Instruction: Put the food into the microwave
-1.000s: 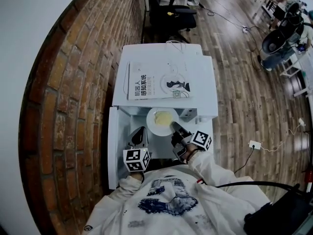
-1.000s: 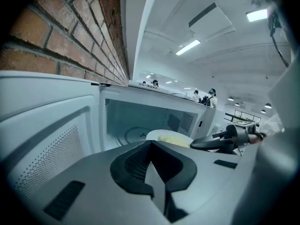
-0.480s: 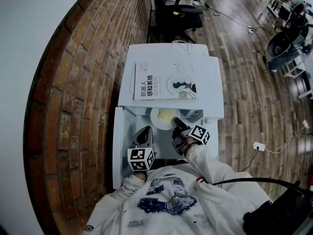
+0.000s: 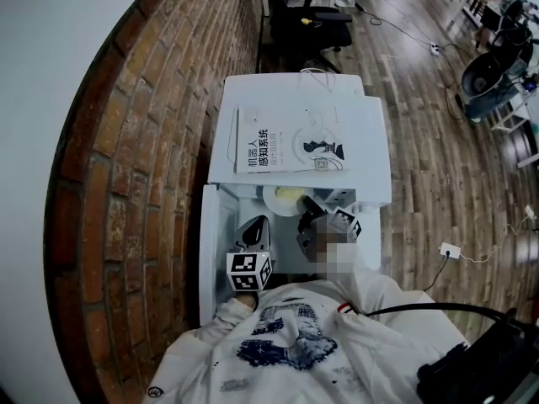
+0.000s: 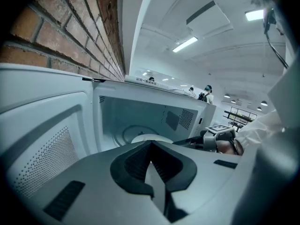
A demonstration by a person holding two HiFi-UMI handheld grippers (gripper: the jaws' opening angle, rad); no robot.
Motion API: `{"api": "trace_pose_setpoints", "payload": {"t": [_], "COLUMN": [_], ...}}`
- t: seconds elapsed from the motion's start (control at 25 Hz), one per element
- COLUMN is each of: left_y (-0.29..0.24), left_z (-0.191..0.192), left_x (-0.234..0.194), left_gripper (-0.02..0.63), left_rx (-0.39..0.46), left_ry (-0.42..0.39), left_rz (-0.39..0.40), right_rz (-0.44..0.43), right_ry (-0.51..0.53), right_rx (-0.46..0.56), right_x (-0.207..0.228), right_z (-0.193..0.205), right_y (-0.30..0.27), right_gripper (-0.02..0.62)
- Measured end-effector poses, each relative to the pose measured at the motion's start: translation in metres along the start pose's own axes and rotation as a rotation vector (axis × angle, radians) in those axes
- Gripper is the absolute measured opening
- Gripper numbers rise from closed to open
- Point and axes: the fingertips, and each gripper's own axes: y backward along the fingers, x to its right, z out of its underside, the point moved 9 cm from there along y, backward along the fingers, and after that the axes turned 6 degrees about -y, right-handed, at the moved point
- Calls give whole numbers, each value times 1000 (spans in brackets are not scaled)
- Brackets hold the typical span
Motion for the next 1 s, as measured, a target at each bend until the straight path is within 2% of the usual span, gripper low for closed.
{"api": "trace_pose_setpoints", "payload": {"t": [0.56, 1.0], "left_y": [7, 7], "left_z": [-2, 0], "left_x": [-2, 5], "left_gripper": [8, 8], "left_rx": [-6, -20], "left_ry": [-3, -7], "left_rz": [19, 60], "right_rz": [38, 114], "right_ry": [38, 92], "right_rx": [53, 109], "right_x": [-4, -6], "right_z": [-6, -11], "right_y": [-15, -15], "right_gripper": [25, 26]}}
